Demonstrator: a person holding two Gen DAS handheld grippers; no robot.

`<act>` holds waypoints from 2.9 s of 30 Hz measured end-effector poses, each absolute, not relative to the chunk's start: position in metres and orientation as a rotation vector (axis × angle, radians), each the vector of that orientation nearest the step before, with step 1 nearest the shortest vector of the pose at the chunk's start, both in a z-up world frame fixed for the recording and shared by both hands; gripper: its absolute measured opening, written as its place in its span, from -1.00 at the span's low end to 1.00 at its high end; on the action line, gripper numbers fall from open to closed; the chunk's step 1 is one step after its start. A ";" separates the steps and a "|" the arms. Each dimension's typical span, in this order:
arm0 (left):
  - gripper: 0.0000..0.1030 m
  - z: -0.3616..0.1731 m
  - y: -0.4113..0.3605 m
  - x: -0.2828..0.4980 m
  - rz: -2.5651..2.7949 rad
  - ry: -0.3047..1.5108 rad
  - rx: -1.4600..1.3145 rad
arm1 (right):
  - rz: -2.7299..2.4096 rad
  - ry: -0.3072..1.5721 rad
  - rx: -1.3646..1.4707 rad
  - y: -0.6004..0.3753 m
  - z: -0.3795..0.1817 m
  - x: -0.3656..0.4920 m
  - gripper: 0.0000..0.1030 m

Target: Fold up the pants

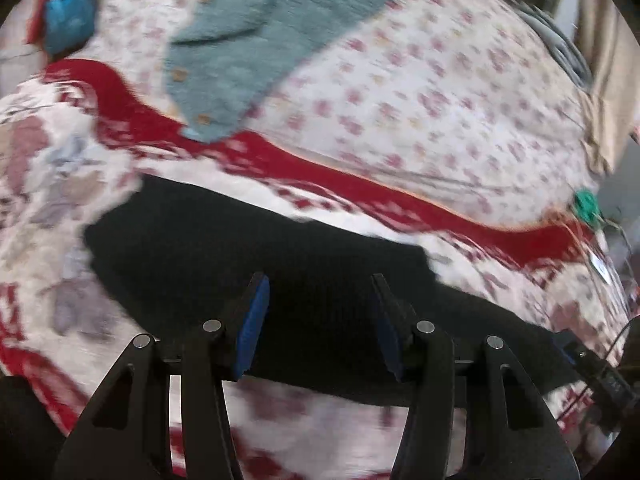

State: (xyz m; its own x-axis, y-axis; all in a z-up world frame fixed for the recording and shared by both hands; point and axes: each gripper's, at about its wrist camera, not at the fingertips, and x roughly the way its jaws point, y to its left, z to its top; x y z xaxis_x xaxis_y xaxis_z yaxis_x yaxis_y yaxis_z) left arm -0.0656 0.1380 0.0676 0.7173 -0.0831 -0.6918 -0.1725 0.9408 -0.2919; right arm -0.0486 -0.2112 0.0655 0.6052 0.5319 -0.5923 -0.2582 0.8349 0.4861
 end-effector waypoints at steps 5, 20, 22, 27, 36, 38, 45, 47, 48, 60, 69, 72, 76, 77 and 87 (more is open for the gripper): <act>0.22 0.060 0.077 -0.047 -0.091 0.815 -0.296 | 0.334 0.836 0.424 -0.271 0.054 -0.075 -0.08; 0.22 0.053 -0.035 -0.023 -0.369 0.916 -0.210 | 0.107 0.892 0.549 -0.358 0.043 -0.118 -0.05; 0.22 0.055 -0.047 -0.022 -0.409 0.920 -0.188 | 0.084 0.909 0.585 -0.365 0.039 -0.123 -0.02; 0.22 0.058 -0.073 -0.013 -0.459 0.925 -0.141 | 0.045 0.921 0.662 -0.380 0.028 -0.120 -0.01; 0.22 0.049 -0.110 0.012 -0.592 0.988 -0.073 | 0.019 0.860 0.796 -0.392 0.013 -0.096 0.23; 0.22 0.047 -0.117 0.021 -0.613 0.990 -0.056 | 0.028 0.852 0.814 -0.396 0.013 -0.094 0.23; 0.22 0.038 -0.150 0.061 -0.737 1.034 -0.006 | 0.061 0.842 0.853 -0.402 0.008 -0.088 0.23; 0.22 0.035 -0.165 0.068 -0.810 1.060 0.041 | 0.073 0.834 0.877 -0.406 0.007 -0.088 0.23; 0.22 0.033 -0.172 0.070 -0.844 1.074 0.060 | 0.080 0.830 0.888 -0.407 0.006 -0.089 0.23; 0.25 0.007 -0.227 0.074 -1.037 1.127 0.310 | 0.125 0.805 0.930 -0.412 0.003 -0.090 0.23; -0.45 0.009 -0.233 0.066 -1.090 1.068 0.345 | 0.143 0.803 0.939 -0.411 -0.003 -0.082 -0.54; -0.60 0.010 -0.235 0.065 -1.073 1.063 0.314 | 0.180 0.758 0.963 -0.412 0.001 -0.086 -0.62; -0.74 0.018 -0.225 0.067 -1.065 1.052 0.242 | 0.251 0.694 0.974 -0.410 0.015 -0.090 -0.68; -0.75 0.022 -0.222 0.065 -1.062 1.045 0.228 | 0.265 0.686 0.962 -0.408 0.019 -0.090 -0.69; -0.76 0.092 -0.159 0.041 -1.015 0.891 0.150 | 0.438 0.592 0.824 -0.360 0.098 -0.094 -0.69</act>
